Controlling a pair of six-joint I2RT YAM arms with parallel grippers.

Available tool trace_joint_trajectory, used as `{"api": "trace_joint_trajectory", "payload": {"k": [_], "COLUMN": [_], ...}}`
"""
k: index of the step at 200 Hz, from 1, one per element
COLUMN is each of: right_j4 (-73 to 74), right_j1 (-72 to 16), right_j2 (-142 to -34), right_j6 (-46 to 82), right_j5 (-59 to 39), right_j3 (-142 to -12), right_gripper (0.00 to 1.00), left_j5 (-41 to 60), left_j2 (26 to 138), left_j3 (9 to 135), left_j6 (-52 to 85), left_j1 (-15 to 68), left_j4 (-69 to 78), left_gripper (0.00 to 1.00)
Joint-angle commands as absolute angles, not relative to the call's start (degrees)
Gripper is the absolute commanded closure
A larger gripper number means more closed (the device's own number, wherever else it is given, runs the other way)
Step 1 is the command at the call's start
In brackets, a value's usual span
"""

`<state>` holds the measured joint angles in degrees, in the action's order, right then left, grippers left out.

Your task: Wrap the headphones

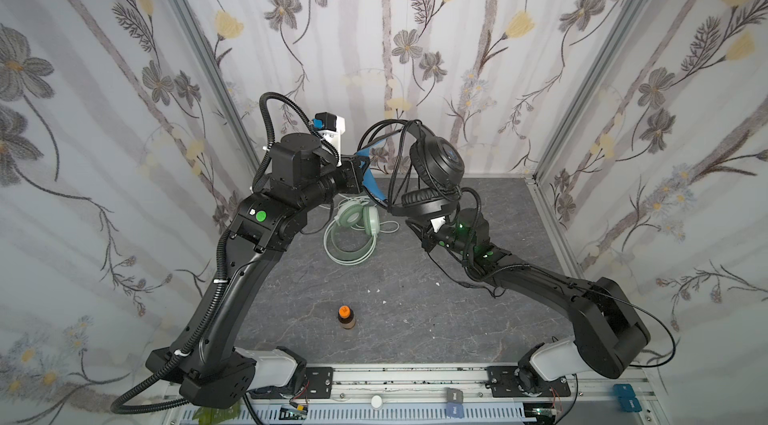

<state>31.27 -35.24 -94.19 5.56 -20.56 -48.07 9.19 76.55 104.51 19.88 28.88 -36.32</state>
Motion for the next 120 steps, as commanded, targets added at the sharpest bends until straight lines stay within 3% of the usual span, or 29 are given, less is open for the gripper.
{"api": "trace_joint_trajectory", "payload": {"k": [1, 120], "right_j4": [35.19, 31.77], "right_j1": [-35.37, -39.39], "right_j2": [-95.00, -93.20], "right_j6": [7.33, 7.85], "right_j5": [-20.39, -18.15], "right_j3": [-46.70, -40.91], "right_gripper": [0.86, 0.96], "left_j5": [9.14, -1.84], "left_j2": [77.16, 78.49], "left_j3": [105.64, 103.88], "left_j6": [23.90, 35.11], "left_j1": [28.30, 24.02], "left_j4": [-28.34, -21.82], "left_gripper": [1.00, 1.00]}}
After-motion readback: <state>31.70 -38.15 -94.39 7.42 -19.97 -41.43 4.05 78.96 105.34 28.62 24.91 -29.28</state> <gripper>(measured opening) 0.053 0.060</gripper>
